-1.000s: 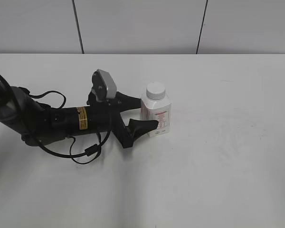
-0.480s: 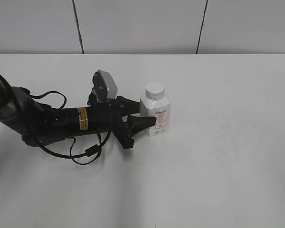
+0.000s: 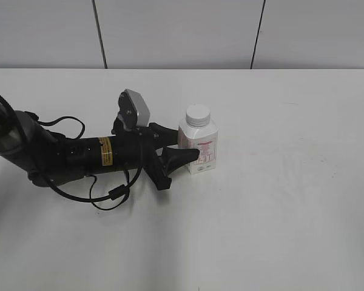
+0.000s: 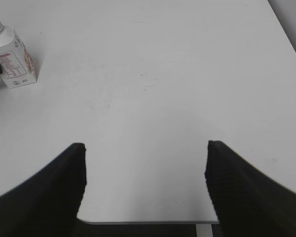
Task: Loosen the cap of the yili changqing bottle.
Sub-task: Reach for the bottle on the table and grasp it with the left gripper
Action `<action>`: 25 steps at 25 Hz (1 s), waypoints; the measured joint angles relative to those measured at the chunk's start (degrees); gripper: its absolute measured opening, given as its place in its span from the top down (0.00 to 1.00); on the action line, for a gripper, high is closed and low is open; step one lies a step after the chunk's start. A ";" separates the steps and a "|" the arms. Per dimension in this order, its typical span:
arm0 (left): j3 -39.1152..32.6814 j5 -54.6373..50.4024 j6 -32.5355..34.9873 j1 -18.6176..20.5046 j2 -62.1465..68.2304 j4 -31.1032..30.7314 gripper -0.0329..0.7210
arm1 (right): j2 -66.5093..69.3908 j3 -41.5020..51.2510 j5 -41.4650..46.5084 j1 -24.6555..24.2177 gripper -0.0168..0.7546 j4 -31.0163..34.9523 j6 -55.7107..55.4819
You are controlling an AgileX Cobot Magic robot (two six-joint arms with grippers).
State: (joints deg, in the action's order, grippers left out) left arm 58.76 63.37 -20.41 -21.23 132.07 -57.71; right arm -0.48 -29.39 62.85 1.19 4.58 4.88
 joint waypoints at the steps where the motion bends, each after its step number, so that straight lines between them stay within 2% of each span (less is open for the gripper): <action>1: 0.00 0.00 0.00 0.00 0.00 -0.06 0.50 | 0.00 0.00 0.00 0.00 0.21 0.00 0.00; 19: 0.35 0.50 0.00 0.05 0.00 -5.21 0.52 | 0.00 0.00 0.00 0.00 0.21 0.60 -0.06; 25: 0.35 0.83 0.00 0.05 0.00 -6.42 0.52 | 12.44 -3.26 0.00 0.00 0.21 0.65 0.16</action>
State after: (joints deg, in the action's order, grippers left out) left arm 59.11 64.20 -20.41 -21.18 132.07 -64.13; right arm 11.96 -32.64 62.85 1.19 5.24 5.04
